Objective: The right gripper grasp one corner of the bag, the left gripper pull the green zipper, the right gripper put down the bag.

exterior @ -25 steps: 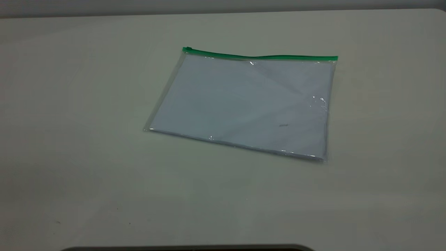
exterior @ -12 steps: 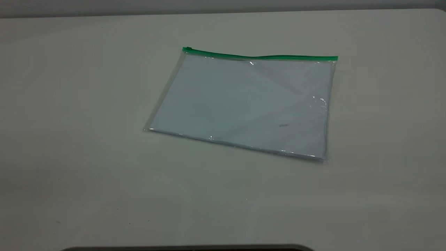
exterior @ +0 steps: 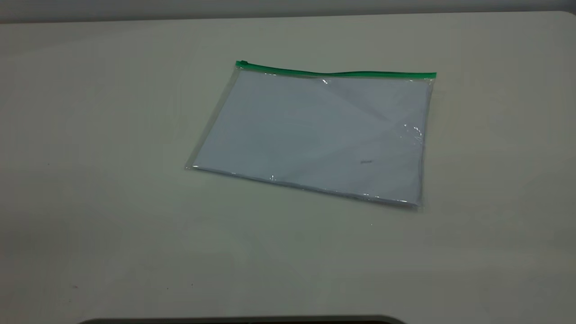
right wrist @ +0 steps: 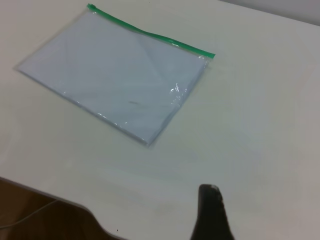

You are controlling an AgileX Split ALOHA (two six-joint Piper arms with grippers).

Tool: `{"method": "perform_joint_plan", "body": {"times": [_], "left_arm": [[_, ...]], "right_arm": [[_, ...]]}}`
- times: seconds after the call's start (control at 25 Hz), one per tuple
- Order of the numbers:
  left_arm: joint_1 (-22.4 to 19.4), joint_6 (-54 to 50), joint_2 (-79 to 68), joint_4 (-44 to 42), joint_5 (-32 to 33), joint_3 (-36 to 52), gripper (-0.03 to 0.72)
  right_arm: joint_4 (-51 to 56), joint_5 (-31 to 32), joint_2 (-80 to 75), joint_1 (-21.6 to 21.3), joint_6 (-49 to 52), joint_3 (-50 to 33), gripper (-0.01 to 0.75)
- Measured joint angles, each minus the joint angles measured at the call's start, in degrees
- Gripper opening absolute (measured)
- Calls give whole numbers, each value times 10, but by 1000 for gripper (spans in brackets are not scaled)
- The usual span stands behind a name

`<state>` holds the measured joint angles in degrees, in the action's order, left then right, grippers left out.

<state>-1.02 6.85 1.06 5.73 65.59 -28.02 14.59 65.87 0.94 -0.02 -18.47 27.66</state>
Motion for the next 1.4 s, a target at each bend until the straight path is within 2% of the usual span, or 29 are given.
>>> {"method": "perform_joint_plan", "body": {"times": [0.32, 0.64, 1.4], "left_arm": [[0, 0, 0, 0, 0, 0, 593], [0, 0, 0, 0, 0, 0, 593], [0, -2, 0, 0, -1, 0, 593]], "right_arm": [[-10, 0, 0, 2, 7, 0, 572], [-114, -7, 0, 67, 111, 0, 572], [-135, -8, 0, 69, 138, 0, 572]]}}
